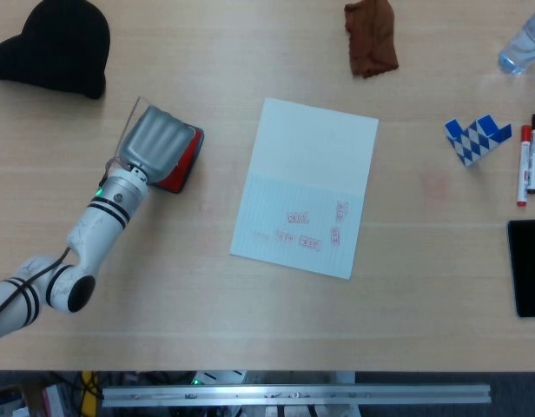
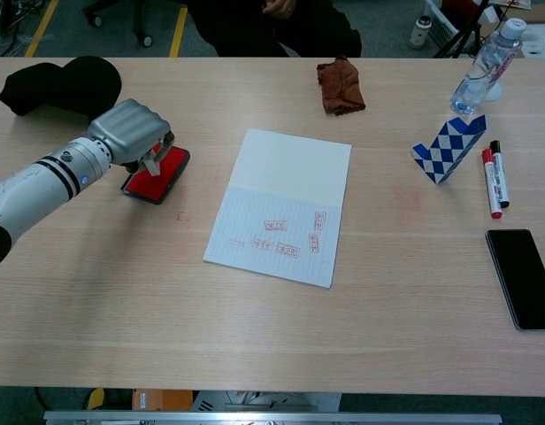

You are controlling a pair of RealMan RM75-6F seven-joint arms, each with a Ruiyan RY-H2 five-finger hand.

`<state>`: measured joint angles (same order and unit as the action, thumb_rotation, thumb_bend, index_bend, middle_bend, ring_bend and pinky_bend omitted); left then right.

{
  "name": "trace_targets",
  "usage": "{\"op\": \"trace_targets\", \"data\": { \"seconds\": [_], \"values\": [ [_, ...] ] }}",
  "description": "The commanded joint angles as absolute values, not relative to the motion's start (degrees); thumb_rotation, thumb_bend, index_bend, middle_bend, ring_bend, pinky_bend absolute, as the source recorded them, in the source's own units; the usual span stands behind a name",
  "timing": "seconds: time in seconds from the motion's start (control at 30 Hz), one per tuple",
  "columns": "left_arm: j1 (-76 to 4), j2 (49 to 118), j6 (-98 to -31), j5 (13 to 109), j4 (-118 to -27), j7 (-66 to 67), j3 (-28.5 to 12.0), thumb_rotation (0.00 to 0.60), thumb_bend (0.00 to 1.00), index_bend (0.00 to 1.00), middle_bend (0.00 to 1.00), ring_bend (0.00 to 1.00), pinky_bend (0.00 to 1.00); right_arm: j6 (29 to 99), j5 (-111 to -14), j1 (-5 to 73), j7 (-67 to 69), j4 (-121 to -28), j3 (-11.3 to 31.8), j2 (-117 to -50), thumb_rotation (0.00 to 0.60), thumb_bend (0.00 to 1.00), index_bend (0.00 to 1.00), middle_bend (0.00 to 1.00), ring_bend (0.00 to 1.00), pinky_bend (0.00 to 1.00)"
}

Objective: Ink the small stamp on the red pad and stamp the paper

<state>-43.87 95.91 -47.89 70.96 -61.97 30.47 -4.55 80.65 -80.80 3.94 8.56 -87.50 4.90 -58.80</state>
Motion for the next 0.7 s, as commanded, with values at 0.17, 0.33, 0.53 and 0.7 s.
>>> {"op": "trace_targets", "data": {
  "seconds": [0.17, 0.33, 0.53, 0.7],
  "values": [
    [-44.3, 96.4, -47.7, 70.9, -61.4, 30.3, -4.6, 0.600, 0.34, 0.66, 0.99, 1.00, 1.00, 80.8, -80.7, 3.8, 8.6, -87.4, 4.9, -58.7, 0.600, 0.26, 0.22, 0.31, 0.31, 0.39],
    [-44.4, 96.7, -47.6, 70.7, -61.2, 30.5, -4.6, 0.600, 0.34, 0.66, 1.00, 1.00, 1.00, 80.9, -80.7, 3.7, 8.7, -87.4, 4.9, -58.7, 0.600, 0.26, 0.22, 0.31, 0.31, 0.39],
    [-44.7, 97.2, -46.9, 69.6, -60.6, 31.7, -4.6, 0.600, 0.34, 0.66, 0.99, 1.00, 1.00, 81.1, -80.6, 3.5, 8.8, -87.4, 5.0, -58.6, 0.600, 0.26, 0.22, 0.31, 0.31, 0.39],
    [-44.9, 97.4, -46.5, 68.8, -60.3, 32.6, -4.7, 0.600, 0.34, 0.66, 0.99, 1.00, 1.00, 81.1, -80.6, 3.4, 8.8, -87.4, 5.0, -58.6, 0.600, 0.26, 0.22, 0.31, 0.31, 0.39]
  ]
}}
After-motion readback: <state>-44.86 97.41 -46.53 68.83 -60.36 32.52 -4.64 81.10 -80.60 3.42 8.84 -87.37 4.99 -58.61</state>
